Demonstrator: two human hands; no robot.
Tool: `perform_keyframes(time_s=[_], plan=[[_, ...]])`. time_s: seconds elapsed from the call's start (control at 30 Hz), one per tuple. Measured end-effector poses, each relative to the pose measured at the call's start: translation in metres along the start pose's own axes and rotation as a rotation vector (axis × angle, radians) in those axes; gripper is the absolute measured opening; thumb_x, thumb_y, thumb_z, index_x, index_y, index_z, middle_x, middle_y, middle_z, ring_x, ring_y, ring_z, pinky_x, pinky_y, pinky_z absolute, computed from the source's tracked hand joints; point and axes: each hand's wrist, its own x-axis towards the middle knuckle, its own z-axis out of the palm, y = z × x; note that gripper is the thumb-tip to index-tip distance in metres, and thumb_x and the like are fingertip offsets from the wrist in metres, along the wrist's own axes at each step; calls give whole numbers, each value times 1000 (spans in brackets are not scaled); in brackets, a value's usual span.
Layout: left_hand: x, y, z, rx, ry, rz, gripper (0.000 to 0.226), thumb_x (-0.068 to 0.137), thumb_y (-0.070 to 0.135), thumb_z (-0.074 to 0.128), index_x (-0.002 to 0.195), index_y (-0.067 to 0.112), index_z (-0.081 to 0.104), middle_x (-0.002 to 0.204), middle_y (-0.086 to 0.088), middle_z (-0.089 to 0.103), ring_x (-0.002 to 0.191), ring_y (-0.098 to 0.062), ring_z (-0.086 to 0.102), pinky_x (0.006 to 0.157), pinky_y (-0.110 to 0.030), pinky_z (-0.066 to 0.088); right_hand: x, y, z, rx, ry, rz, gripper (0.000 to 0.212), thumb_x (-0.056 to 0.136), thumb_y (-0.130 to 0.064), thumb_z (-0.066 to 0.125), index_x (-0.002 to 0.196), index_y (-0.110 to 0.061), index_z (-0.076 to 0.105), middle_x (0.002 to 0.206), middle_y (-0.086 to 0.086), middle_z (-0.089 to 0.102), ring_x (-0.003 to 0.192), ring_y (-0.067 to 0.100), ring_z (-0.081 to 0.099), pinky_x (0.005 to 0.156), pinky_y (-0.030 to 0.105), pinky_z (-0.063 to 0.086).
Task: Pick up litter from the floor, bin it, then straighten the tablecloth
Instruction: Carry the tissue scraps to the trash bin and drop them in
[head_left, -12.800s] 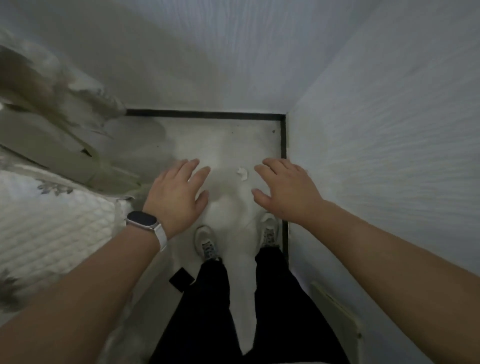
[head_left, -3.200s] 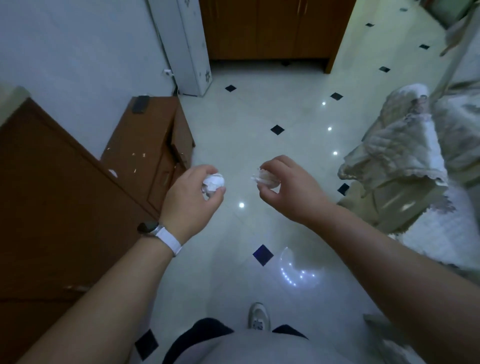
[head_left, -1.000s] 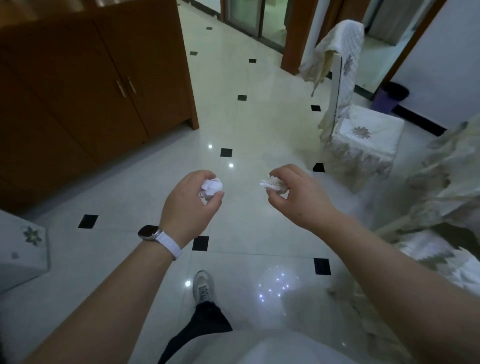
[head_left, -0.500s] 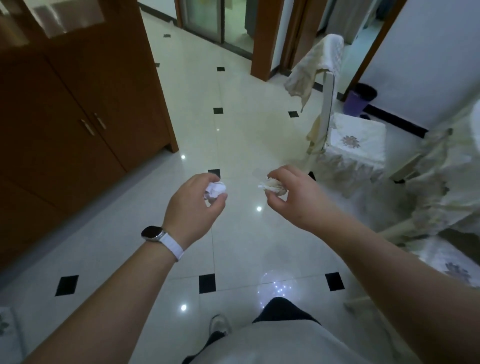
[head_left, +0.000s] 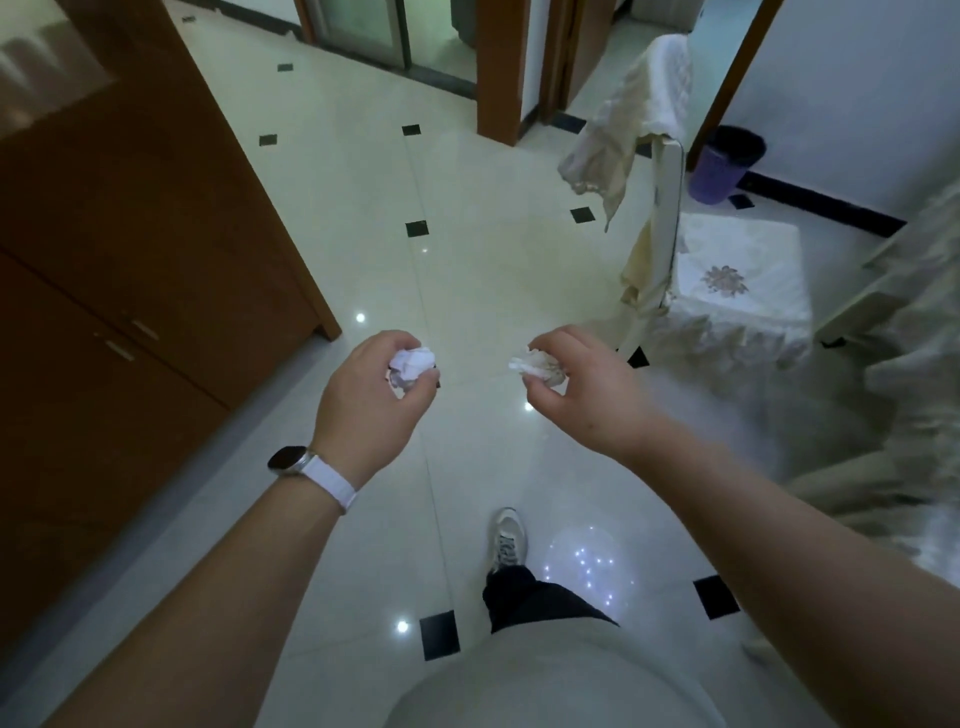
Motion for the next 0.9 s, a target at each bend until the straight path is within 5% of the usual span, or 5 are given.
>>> perform_keyframes(time_s=[0.3,0.67,0.9], plan=[[159,36,42,1,-73,80,22,84,29,68,105,26,61,97,12,61,85,-6,57,75,-29,49,139,55,-40,-11,49,37,28,86,-23,65,112,-13,63,104,-1,60,88,18,56,73,29,45],[314,32,88,-64,-160,191,23,83,34,68,104,34,59,95,28,55,88,13,51,69,-10,37,251,102,-59,-70,160,171,29,85,-24,67,112,-15,63,108,-1,60,94,18,57,77,30,47],[447,-3,115,-123,-243,264,27,84,33,69,109,29,60,100,17,58,88,10,52,68,-5,38,365,125,-42,-135,243,296,29,85,-28,67,112,-16,64,107,-2,60,90,14,56,70,23,39]])
